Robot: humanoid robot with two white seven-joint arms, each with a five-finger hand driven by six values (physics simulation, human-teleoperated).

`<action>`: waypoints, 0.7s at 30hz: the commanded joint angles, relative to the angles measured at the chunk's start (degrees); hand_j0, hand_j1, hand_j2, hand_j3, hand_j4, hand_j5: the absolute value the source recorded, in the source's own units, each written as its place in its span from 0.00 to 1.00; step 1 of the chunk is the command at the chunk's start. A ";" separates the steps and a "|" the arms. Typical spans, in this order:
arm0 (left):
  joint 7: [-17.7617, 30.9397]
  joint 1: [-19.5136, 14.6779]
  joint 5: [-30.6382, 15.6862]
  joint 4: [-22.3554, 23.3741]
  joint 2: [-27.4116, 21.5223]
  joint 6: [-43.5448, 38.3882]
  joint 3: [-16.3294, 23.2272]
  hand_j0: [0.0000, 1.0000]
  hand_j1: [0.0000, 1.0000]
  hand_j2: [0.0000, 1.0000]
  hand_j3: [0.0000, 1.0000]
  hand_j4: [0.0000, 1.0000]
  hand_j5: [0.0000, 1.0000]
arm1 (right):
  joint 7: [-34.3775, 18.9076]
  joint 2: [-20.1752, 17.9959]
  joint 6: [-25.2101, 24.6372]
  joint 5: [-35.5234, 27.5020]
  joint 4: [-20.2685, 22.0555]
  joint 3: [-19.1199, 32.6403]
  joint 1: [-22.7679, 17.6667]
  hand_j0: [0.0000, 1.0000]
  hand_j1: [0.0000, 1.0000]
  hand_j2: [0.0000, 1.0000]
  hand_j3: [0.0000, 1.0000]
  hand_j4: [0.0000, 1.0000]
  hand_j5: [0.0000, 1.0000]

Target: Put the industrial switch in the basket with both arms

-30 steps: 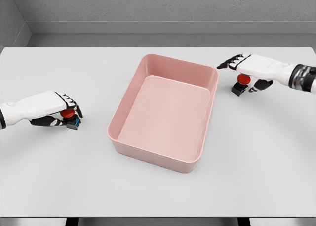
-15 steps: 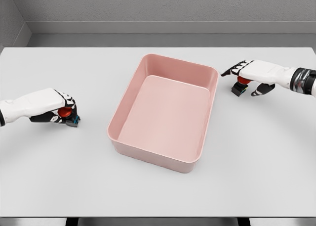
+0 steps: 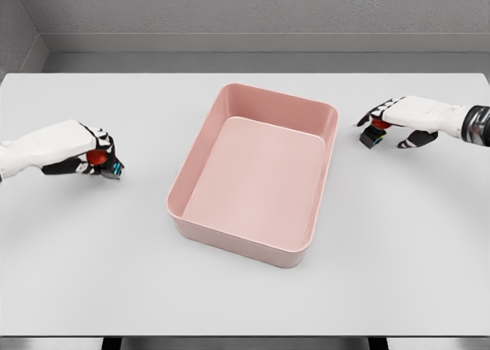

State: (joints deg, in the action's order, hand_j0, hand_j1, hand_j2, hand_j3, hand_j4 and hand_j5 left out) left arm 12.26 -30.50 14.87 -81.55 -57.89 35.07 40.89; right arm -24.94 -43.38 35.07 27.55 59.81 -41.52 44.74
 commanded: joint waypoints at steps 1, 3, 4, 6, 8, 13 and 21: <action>-0.04 0.00 -0.37 -0.27 -0.03 -0.07 -0.99 0.30 0.30 0.30 0.30 0.30 0.30 | -0.02 -0.65 -0.07 -0.22 -0.66 0.21 0.00 0.85 0.85 0.85 0.85 0.85 0.85; 0.04 0.00 -0.37 -0.80 0.05 -0.07 -1.87 0.29 0.29 0.29 0.29 0.29 0.29 | 0.06 -0.65 -0.07 -0.39 -0.58 0.21 0.00 0.84 0.84 0.84 0.84 0.84 0.84; 0.05 0.00 -0.37 -1.68 0.05 -0.07 -2.22 0.29 0.29 0.29 0.29 0.29 0.29 | 0.06 -0.65 -0.07 -0.48 -0.49 0.21 0.00 0.84 0.84 0.84 0.84 0.84 0.84; 0.05 -0.35 -0.37 -2.64 0.05 -0.07 -2.83 0.29 0.29 0.29 0.29 0.29 0.29 | 0.15 -0.39 -0.07 -0.92 -0.31 0.30 0.00 0.81 0.81 0.81 0.81 0.81 0.81; 0.13 -0.35 -0.28 -2.73 0.05 -0.07 -3.54 0.28 0.28 0.28 0.28 0.28 0.28 | 0.06 -0.21 -0.07 -1.36 -0.31 0.30 0.00 0.78 0.78 0.78 0.78 0.78 0.78; 0.05 -0.44 -0.28 -2.91 0.84 -0.07 -5.56 0.28 0.28 0.28 0.28 0.28 0.28 | -0.02 -0.13 -0.07 -1.36 -0.23 0.30 0.00 0.68 0.68 0.68 0.68 0.68 0.68; 1.01 -1.58 0.07 -5.55 4.45 -0.07 -8.46 0.26 0.26 0.26 0.26 0.26 0.26 | -0.29 -0.04 -0.07 -1.27 -0.40 0.30 0.26 0.52 0.52 0.52 0.52 0.52 0.52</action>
State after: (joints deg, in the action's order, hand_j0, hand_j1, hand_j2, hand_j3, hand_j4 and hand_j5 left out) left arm 13.18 -32.25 15.28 -86.77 -54.36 35.07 33.02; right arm -25.08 -43.41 34.98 26.28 59.45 -41.21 45.00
